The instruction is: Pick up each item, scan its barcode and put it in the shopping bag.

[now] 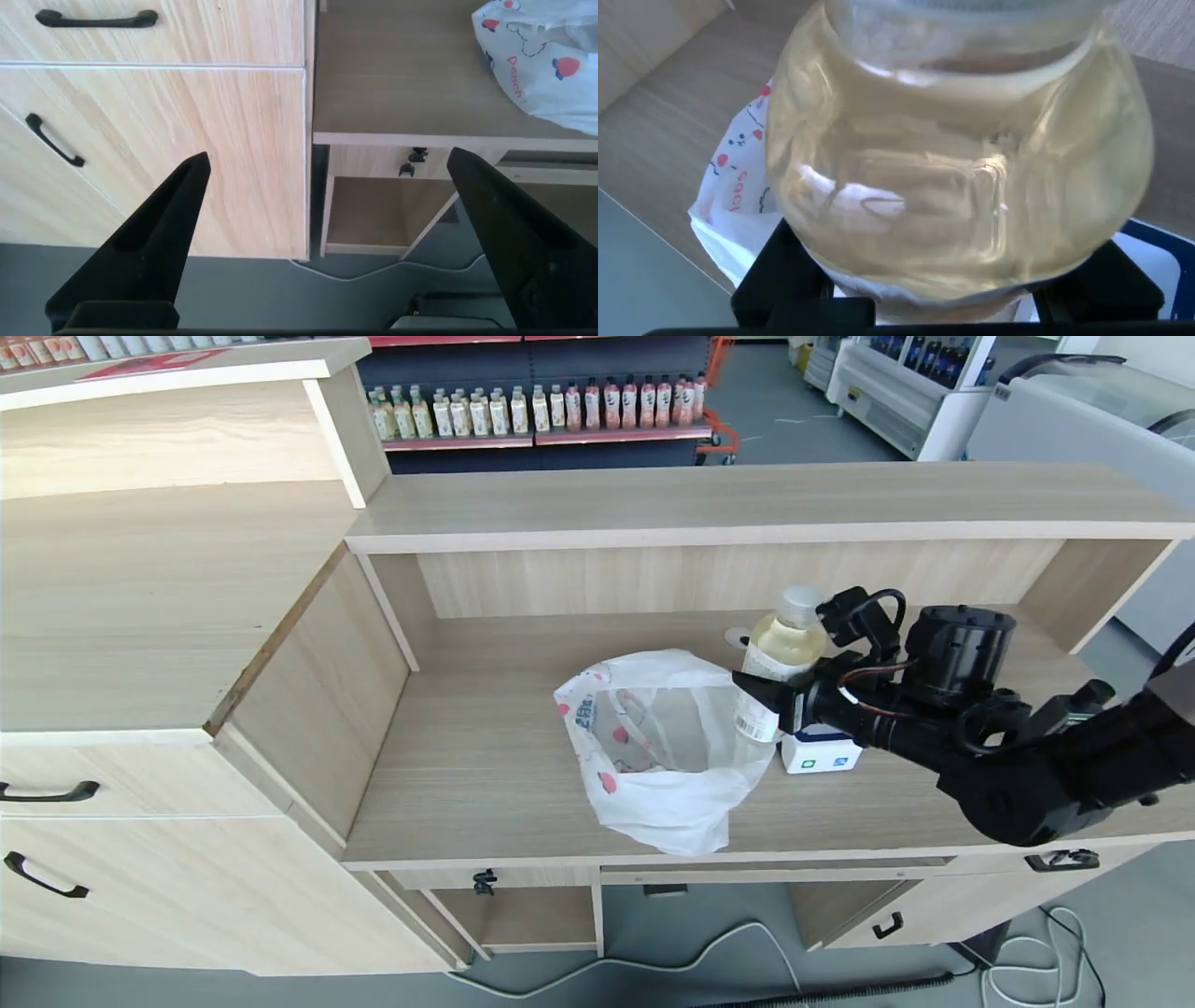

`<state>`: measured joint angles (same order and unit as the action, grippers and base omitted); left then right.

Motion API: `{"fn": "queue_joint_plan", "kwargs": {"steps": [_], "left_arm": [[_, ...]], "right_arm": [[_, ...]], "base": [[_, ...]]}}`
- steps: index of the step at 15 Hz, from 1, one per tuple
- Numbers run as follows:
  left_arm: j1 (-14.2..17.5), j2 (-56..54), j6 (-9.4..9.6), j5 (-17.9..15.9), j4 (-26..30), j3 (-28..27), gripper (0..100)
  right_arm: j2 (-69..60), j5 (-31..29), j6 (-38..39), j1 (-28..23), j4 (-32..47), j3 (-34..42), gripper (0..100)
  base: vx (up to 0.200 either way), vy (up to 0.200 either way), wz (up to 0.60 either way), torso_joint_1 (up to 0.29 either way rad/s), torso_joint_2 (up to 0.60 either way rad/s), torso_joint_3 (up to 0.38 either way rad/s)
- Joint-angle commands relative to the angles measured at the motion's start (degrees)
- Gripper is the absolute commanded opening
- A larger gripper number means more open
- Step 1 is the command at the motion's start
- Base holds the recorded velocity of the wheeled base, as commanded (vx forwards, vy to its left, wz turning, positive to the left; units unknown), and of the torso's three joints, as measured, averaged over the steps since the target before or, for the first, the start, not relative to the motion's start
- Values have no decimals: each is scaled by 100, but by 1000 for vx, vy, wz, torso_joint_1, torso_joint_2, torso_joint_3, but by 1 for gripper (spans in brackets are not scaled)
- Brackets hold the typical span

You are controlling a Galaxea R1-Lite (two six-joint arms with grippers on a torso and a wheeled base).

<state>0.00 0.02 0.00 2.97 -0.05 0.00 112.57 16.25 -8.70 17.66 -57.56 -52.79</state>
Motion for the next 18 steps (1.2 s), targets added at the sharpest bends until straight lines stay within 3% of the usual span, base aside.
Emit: {"fn": "queue_joint_plan", "kwargs": {"steps": [1, 4, 18], "left_arm": [[9, -2, 0, 1, -4, 0, 100], [9, -2, 0, 1, -4, 0, 100], [9, -2, 0, 1, -4, 0, 100]], "right_arm": [[688, 54, -8, 18, -387, -56, 0], [1285, 71, -26, 106, -809, -373, 0], [2612, 71, -290, 519, -1248, -1384, 0]], "base": [[0, 0, 0, 0, 0, 0], [0, 0, 0, 0, 0, 0], [0, 0, 0, 0, 0, 0]]}}
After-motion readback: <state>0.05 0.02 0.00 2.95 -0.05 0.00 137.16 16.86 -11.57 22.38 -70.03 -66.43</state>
